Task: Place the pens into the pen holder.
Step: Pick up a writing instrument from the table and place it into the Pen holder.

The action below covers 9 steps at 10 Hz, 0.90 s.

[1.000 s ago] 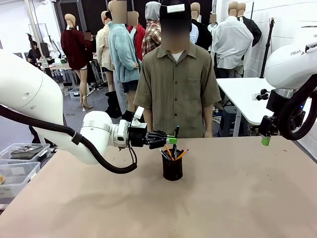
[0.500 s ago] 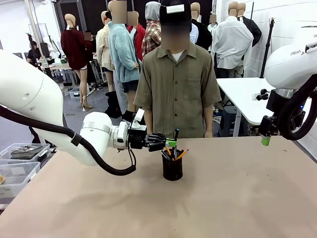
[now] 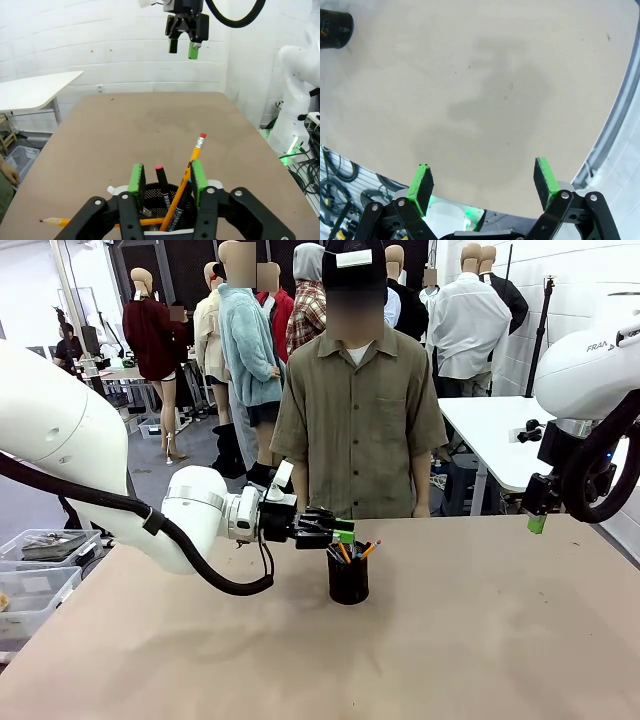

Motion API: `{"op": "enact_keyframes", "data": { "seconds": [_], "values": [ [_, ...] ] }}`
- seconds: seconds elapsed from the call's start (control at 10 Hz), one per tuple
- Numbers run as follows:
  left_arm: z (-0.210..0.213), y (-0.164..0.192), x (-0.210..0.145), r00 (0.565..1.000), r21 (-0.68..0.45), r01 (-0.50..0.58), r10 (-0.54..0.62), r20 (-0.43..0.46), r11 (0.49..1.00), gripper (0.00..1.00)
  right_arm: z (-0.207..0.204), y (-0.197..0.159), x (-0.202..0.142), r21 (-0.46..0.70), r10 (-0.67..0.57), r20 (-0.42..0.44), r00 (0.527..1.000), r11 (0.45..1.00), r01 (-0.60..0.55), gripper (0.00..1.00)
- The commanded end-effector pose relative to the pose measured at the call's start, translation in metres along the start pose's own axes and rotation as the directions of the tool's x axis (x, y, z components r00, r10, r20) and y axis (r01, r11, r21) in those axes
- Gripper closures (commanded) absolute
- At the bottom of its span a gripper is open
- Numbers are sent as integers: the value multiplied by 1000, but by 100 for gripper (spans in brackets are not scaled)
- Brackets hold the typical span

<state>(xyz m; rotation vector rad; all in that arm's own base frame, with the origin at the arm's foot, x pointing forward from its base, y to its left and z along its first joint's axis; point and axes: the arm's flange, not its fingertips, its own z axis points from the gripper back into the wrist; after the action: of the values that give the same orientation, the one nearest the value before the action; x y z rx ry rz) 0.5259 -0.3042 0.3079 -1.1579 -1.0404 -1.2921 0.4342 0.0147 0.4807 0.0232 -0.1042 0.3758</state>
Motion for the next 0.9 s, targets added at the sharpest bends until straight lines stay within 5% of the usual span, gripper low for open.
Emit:
{"op": "enact_keyframes", "data": {
  "seconds": [0.0,0.5,0.6,0.8],
  "values": [
    [11,-16,13,999,24,19,-18,-27,1000,24,2,0,1,-5,-4,-12,1000,1000,4,0],
    [107,-66,94,970,143,-35,68,-233,989,24,2,0,1,-5,-4,-12,1000,1000,4,0],
    [130,-75,105,945,200,-78,136,-298,977,24,2,0,1,-5,-4,-12,1000,1000,4,0],
    [175,-88,115,814,381,-144,328,-479,913,24,2,0,1,-5,-4,-12,1000,1000,4,0]
  ]
}}
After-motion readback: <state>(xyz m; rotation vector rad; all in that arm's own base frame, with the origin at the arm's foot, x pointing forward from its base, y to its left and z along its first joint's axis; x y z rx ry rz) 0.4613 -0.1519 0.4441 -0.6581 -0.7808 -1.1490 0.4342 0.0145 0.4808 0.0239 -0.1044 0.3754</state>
